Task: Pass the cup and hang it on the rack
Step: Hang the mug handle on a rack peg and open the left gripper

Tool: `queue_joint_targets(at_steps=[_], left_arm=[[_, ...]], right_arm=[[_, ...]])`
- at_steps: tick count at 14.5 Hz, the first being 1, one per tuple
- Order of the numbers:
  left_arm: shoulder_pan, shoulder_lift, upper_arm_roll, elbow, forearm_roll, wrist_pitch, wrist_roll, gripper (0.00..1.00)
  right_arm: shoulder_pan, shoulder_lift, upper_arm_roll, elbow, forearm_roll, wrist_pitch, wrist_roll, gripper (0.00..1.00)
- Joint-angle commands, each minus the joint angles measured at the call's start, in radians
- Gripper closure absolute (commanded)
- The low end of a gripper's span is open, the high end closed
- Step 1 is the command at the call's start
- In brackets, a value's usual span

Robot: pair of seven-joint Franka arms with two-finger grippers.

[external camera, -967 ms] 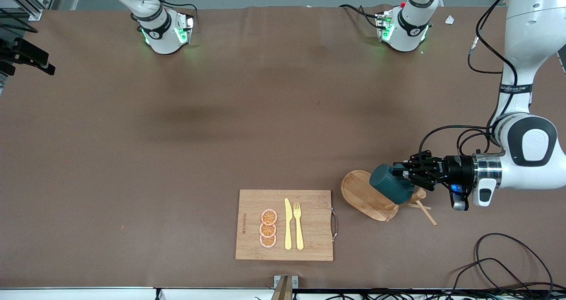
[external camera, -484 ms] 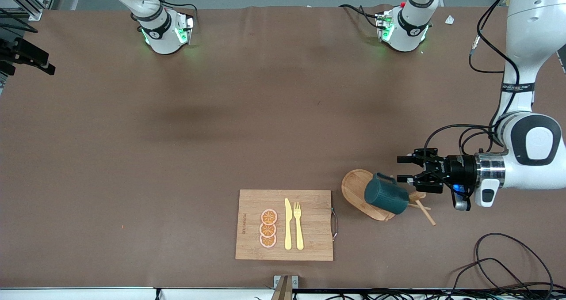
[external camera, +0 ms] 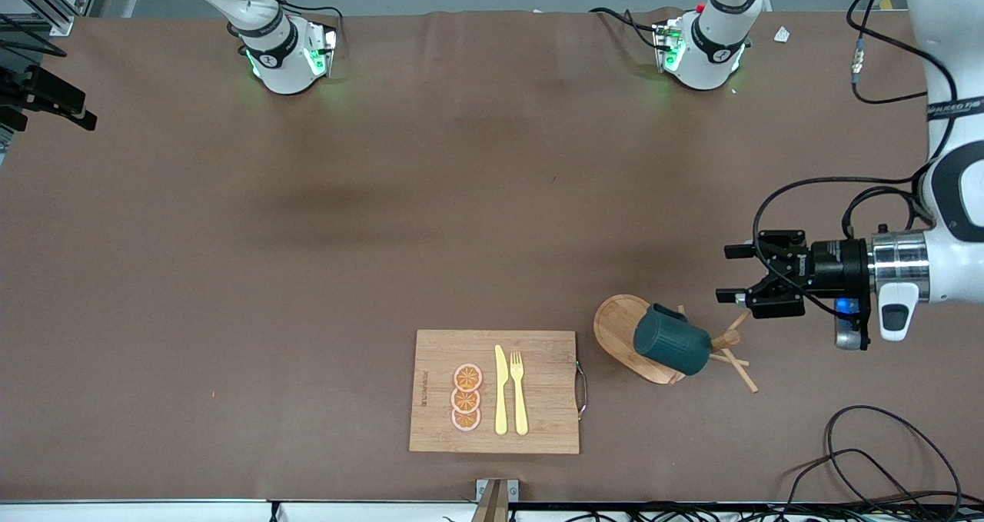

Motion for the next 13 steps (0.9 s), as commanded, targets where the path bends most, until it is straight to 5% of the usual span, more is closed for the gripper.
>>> queue_joint_targets(at_steps=[1, 6, 13], left_arm=[[-0.017, -0.079, -0.02, -0.011, 0.172, -0.005, -0.007, 0.0], [-0.017, -0.172, -0.124, -0.005, 0.537, 0.001, 0.069, 0.0], [-0.015, -0.246, -0.199, -0.014, 0.786, 0.002, 0.287, 0.0]], right_arm=[[0.01, -0.025, -0.002, -0.023, -0.012, 0.001, -0.008, 0.0], [0.01, -0.025, -0.003, -0.023, -0.012, 0.003, -0.008, 0.0], [0.01, -0.025, -0.003, -0.023, -0.012, 0.003, -0.008, 0.0]])
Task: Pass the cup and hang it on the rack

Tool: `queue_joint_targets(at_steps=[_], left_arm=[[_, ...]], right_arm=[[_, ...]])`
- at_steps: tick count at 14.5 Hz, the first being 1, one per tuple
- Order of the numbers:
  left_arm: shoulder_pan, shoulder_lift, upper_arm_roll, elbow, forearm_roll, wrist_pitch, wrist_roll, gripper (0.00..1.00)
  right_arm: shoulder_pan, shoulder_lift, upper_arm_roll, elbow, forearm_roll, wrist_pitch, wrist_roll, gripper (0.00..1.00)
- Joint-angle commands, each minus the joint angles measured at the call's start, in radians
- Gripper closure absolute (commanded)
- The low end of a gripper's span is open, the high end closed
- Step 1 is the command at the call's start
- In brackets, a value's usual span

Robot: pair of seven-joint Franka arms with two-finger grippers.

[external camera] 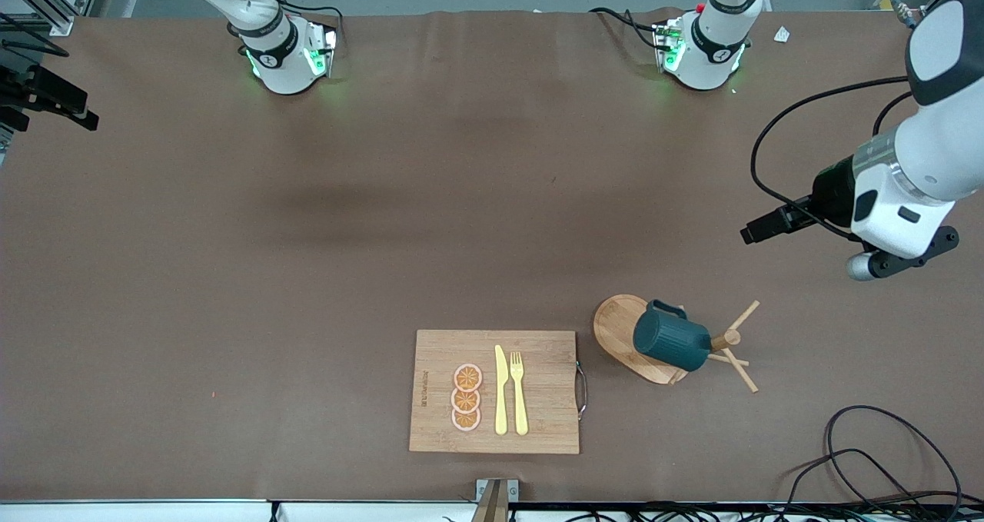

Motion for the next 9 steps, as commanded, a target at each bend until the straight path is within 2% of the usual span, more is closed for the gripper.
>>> queue_joint_targets(at_steps=[1, 9], left_arm=[[0.005, -0.043, -0.009, -0.021, 0.079, 0.002, 0.116, 0.0], [0.004, -0.068, 0.005, -0.021, 0.116, 0.001, 0.188, 0.0]], right_arm=[[0.008, -0.025, -0.004, -0.023, -0.011, 0.003, -0.008, 0.0], [0.008, -0.025, -0.004, -0.023, -0.011, 0.003, -0.008, 0.0]])
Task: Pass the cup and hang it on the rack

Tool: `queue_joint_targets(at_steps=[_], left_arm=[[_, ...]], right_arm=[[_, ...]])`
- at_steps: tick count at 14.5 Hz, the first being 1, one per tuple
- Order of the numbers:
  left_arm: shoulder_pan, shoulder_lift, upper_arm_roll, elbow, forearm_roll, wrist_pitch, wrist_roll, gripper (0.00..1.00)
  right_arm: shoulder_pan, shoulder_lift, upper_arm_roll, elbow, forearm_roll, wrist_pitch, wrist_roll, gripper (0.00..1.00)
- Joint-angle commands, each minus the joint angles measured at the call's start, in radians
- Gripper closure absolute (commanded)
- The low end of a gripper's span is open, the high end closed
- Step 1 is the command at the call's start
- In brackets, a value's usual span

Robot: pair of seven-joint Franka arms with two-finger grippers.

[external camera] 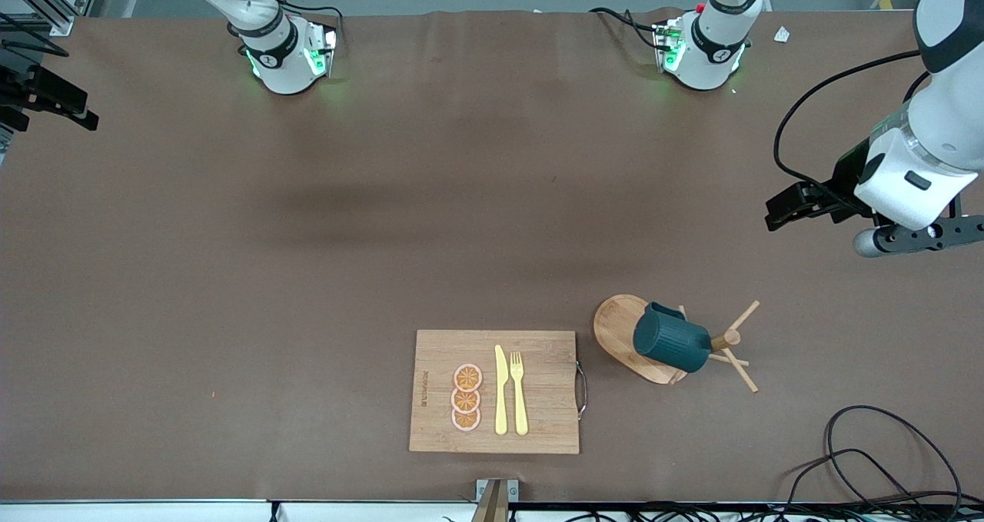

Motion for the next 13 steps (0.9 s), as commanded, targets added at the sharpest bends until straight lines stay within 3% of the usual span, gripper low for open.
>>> queue_joint_targets(at_steps=[1, 5, 9, 11, 13], left_arm=[[0.005, -0.031, 0.007, -0.019, 0.011, 0.001, 0.028, 0.0], [0.019, -0.077, 0.076, -0.05, -0.029, 0.001, 0.141, 0.0], [-0.05, -0.148, 0.167, -0.11, -0.033, -0.002, 0.151, 0.0], [-0.096, -0.203, 0.216, -0.174, -0.032, 0.002, 0.164, 0.0], [-0.095, -0.252, 0.219, -0.244, -0.029, 0.031, 0.222, 0.0]], right_arm=[[0.008, -0.025, -0.004, -0.023, -0.011, 0.003, -0.008, 0.0], [0.008, -0.025, -0.004, -0.023, -0.011, 0.003, -0.008, 0.0], [0.008, -0.025, -0.004, -0.023, -0.011, 0.003, -0.008, 0.0], [0.008, -0.025, -0.004, -0.023, -0.011, 0.003, -0.008, 0.0], [0.008, -0.025, -0.004, -0.023, -0.011, 0.003, -0.008, 0.0]])
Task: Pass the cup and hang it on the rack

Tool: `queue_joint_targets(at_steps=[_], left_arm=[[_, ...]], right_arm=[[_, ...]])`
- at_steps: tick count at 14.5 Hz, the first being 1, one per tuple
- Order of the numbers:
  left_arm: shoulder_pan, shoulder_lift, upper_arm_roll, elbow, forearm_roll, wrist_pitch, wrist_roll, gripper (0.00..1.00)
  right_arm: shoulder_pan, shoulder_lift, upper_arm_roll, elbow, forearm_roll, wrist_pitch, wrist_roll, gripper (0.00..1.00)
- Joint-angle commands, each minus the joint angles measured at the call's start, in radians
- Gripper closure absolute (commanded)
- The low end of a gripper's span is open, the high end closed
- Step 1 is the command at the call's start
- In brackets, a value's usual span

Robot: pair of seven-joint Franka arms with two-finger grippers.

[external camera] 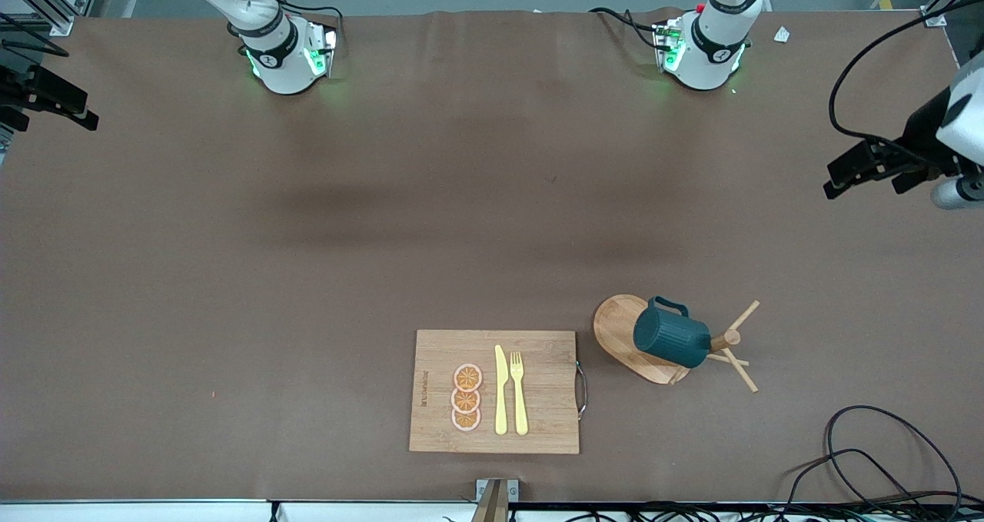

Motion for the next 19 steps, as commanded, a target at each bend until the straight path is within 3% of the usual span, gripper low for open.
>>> queue_joint_targets(at_steps=[1, 9, 12, 19], left_arm=[[-0.007, -0.093, 0.02, -0.124, -0.008, 0.058, 0.054, 0.0], [-0.004, -0.058, 0.017, -0.098, 0.005, 0.074, 0.047, 0.0], [-0.005, -0.019, 0.017, -0.026, 0.004, 0.098, 0.051, 0.0], [-0.012, -0.027, 0.017, -0.023, 0.008, 0.055, 0.042, 0.0]], right_arm=[[0.008, -0.025, -0.004, -0.023, -0.011, 0.003, -0.008, 0.0], [0.007, -0.025, -0.005, -0.025, -0.011, -0.005, -0.008, 0.0], [0.005, -0.025, -0.005, -0.026, -0.011, -0.005, -0.01, 0.0], [0.005, -0.025, -0.005, -0.028, -0.011, -0.008, -0.008, 0.0]])
